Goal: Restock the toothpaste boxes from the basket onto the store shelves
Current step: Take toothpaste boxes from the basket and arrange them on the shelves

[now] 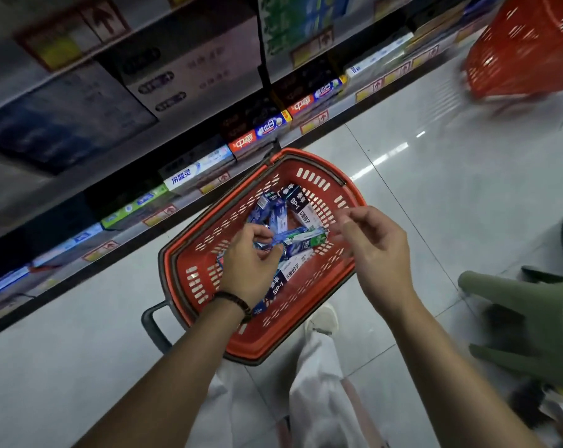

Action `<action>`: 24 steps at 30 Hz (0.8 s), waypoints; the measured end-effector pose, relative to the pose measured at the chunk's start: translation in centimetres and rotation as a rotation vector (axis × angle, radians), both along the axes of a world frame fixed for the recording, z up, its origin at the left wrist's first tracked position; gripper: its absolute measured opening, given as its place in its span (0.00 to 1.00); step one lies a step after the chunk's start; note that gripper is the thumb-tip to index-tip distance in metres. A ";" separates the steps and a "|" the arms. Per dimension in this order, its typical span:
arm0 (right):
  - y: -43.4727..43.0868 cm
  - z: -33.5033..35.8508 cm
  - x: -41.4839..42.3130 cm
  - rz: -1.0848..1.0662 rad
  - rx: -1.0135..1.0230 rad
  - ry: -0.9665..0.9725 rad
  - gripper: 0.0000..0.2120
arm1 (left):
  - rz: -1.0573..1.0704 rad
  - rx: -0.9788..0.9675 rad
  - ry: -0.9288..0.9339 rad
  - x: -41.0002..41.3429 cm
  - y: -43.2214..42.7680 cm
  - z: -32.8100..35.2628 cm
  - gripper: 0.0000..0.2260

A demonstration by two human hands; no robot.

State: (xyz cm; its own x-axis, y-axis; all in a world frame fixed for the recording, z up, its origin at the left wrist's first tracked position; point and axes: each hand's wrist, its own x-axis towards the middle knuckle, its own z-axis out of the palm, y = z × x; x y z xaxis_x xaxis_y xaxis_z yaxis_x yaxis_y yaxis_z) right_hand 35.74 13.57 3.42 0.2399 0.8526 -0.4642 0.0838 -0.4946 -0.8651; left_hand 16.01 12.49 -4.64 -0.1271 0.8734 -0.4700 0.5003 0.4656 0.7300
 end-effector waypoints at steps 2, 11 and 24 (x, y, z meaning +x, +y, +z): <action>-0.3 -1.8 0.3 0.002 0.002 -0.019 0.06 | -0.038 -0.013 0.031 0.6 0.0 -2.8 0.09; -1.4 -9.4 2.5 -0.009 0.004 0.090 0.05 | -0.212 -0.109 0.278 3.3 0.8 -15.0 0.11; -1.6 -14.2 3.5 -0.090 -0.014 0.112 0.05 | -0.417 -0.095 0.668 4.3 1.8 -24.1 0.26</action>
State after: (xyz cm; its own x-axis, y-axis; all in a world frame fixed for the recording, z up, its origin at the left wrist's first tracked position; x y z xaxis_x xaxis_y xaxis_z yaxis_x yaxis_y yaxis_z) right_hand 39.22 11.97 -10.79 0.2612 0.8234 -0.5038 -0.0578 -0.5077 -0.8596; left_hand 20.31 14.25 -28.72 -0.0799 0.8710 -0.4848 0.9655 0.1887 0.1797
